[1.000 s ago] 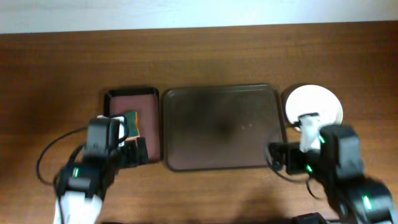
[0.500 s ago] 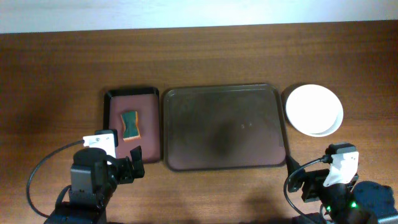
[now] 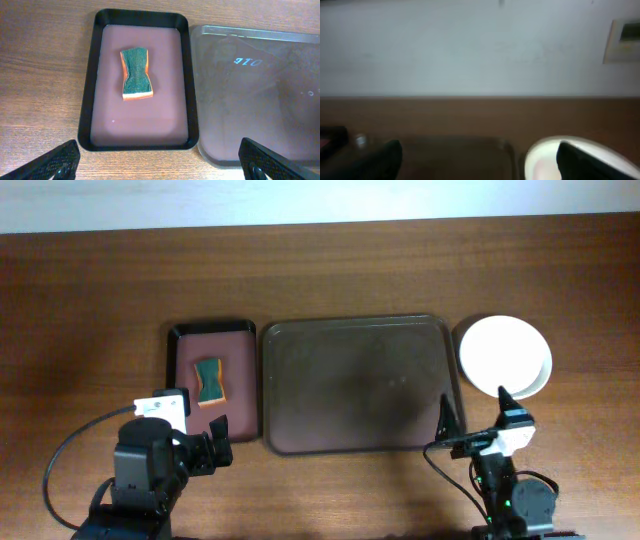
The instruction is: Clean dirty plates on tray and stack at the side
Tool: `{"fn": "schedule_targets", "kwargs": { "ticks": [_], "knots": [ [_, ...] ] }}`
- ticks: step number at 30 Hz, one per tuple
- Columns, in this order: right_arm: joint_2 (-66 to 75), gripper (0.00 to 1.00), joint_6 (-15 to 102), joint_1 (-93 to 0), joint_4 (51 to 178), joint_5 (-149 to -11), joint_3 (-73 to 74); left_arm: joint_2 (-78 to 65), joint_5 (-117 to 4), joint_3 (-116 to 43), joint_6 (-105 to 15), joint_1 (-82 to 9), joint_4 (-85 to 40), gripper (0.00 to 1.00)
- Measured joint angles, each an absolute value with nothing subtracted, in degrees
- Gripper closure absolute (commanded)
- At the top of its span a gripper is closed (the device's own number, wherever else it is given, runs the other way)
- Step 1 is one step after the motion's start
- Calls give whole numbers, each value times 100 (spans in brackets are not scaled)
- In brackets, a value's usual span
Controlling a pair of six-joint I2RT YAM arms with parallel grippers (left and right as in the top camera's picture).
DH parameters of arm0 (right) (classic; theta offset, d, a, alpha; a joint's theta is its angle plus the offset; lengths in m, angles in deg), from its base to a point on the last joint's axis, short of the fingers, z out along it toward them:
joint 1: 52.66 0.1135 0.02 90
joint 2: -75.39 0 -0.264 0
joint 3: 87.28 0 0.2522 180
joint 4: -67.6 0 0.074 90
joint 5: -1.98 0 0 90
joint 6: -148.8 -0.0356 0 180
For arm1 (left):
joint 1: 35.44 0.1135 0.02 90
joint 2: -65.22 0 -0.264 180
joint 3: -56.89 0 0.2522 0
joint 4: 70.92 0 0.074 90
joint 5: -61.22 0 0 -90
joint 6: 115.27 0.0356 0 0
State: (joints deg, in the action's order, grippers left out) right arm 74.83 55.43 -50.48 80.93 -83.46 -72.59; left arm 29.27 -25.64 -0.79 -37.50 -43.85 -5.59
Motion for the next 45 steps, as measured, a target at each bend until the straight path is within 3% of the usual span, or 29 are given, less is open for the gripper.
{"fn": "schedule_targets", "kwargs": {
  "ticks": [1,17,20,24,26,27,29,45],
  "knots": [
    [7466,1,5676,-5051,8522,-8362,-7292,2927,-2562,-77,-3750,-4385,-561,0],
    [7470,1,5973,-5051,8522,-8368,-7292,3076,-2556,-31,-3750,-4335,-471,0],
    [7477,1,5995,-5051,8522,-8370,-7292,4328,-2547,1042,-3750,-3917,-1660,0],
    [7481,1,6013,-5051,8524,-8368,-7292,6274,-2689,3512,-3750,-3696,-4283,0],
    [7481,1,6015,-5051,8524,-8370,-7292,6422,-2709,4122,-3519,-3696,-5686,1],
    [7481,1,6013,-5051,8524,-8370,-7292,6433,-2765,4183,-3197,-3696,-5791,0],
    [7481,1,6013,-5048,8524,-8370,-7292,6448,-2846,4216,-2760,-3696,-5238,0],
    [7481,1,6015,-5051,8524,-8370,-7292,6448,-2905,4218,-2524,-3696,-5236,1]
  ]
}}
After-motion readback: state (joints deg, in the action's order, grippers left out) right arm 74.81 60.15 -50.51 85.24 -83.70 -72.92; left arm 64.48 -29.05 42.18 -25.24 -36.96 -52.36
